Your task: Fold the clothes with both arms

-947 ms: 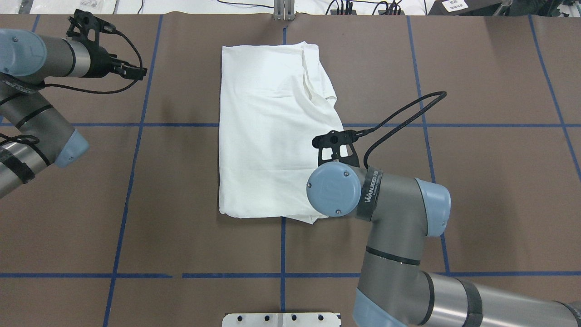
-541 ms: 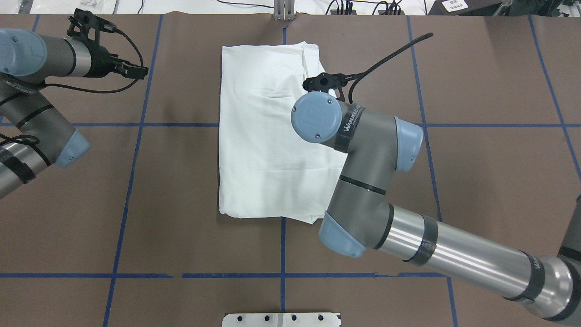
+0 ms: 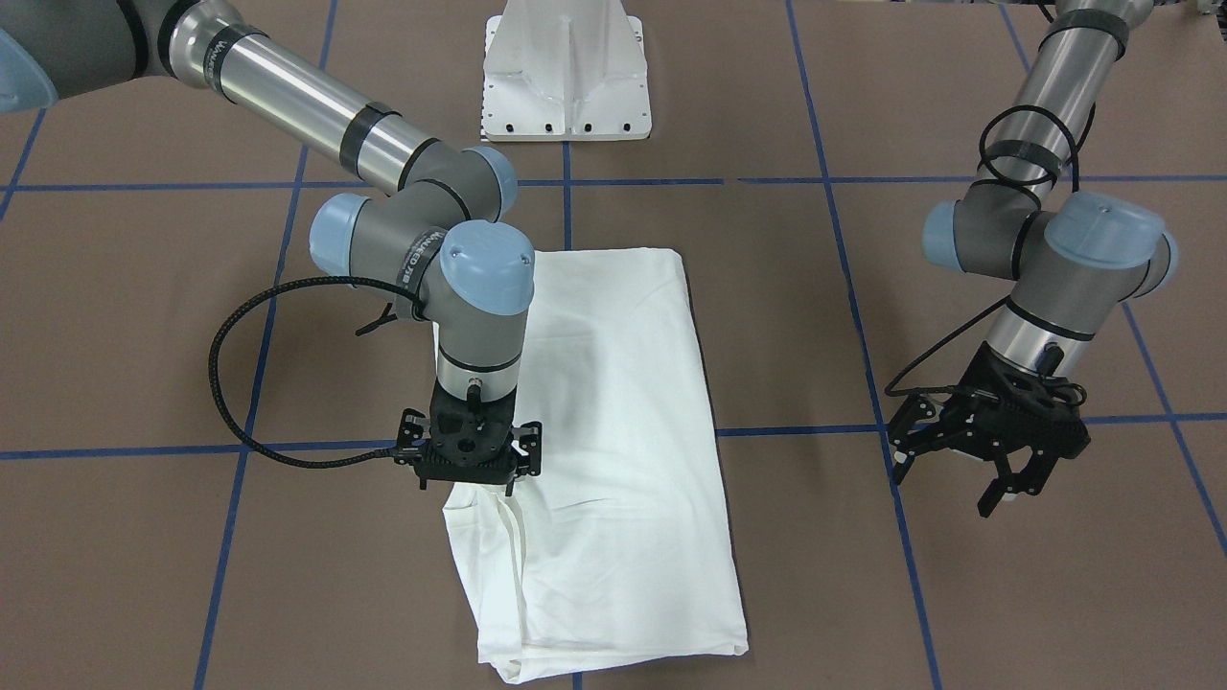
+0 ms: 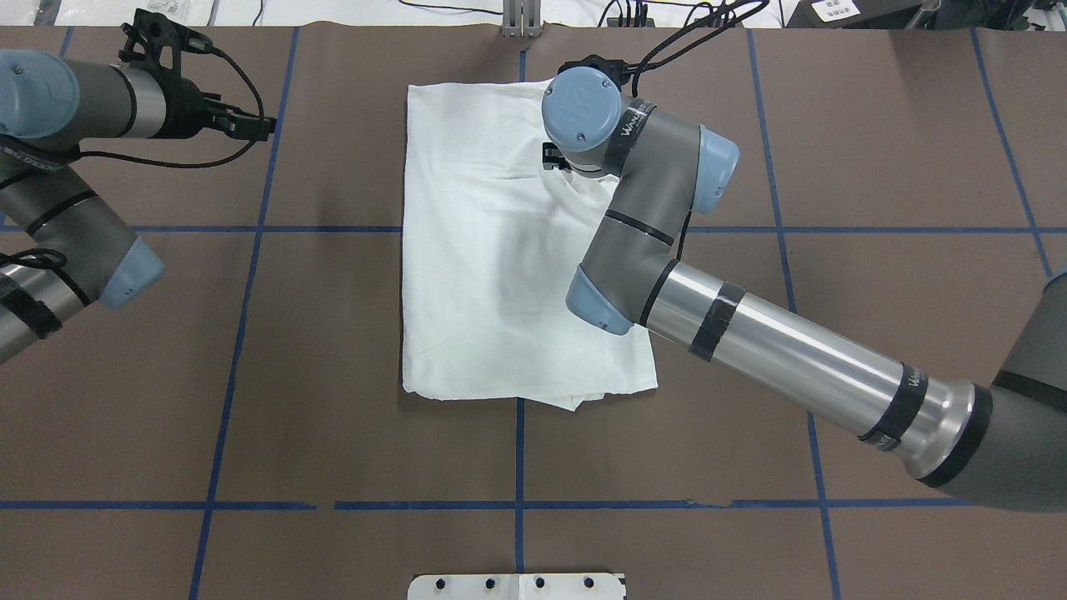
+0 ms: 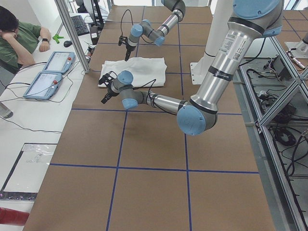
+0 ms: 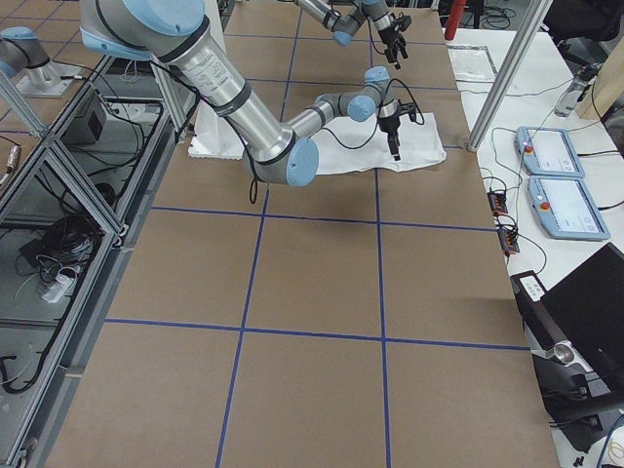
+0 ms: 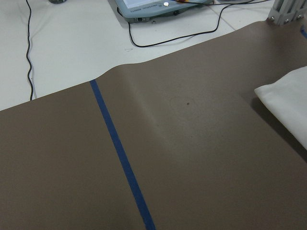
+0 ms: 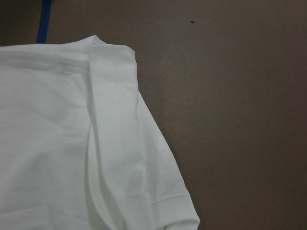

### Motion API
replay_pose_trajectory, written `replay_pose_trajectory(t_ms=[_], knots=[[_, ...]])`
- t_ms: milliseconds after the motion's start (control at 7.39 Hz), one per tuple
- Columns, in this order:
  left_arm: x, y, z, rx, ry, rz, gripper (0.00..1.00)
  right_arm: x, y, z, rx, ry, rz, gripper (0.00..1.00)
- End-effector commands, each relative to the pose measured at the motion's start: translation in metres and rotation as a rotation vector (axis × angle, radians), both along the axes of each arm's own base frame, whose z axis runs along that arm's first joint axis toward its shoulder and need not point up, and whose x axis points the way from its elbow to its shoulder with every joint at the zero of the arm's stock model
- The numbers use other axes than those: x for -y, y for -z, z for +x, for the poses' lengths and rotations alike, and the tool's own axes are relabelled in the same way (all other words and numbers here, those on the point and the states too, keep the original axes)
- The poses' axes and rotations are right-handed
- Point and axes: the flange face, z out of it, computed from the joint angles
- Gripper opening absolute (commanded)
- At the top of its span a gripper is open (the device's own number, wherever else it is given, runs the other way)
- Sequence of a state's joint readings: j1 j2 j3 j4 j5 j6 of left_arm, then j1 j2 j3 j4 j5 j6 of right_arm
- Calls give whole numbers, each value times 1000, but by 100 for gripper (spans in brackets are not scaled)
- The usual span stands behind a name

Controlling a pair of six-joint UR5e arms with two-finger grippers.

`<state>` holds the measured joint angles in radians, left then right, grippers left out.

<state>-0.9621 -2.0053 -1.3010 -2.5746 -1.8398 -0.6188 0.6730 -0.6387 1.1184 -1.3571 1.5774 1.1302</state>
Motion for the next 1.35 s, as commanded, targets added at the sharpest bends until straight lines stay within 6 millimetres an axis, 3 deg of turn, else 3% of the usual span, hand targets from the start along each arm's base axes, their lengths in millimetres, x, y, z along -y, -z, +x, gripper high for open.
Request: replay_pose_trajectory(t_ms=[0, 271, 812, 1082, 1217], knots=[[-17, -2, -12, -23, 0, 35, 100, 15, -11, -10, 33, 3, 5, 100], [-18, 1, -12, -29, 0, 40, 100, 23, -22, -7, 14, 0, -3, 100], [-20, -2, -14, -27, -1, 37, 100, 58, -45, 50, -165, 80, -15, 100], [-25, -7, -17, -33, 0, 42, 100, 55, -22, 48, -62, 9, -41, 100], [-25, -6, -17, -33, -1, 45, 100, 53, 9, 40, 30, -38, -37, 100]])
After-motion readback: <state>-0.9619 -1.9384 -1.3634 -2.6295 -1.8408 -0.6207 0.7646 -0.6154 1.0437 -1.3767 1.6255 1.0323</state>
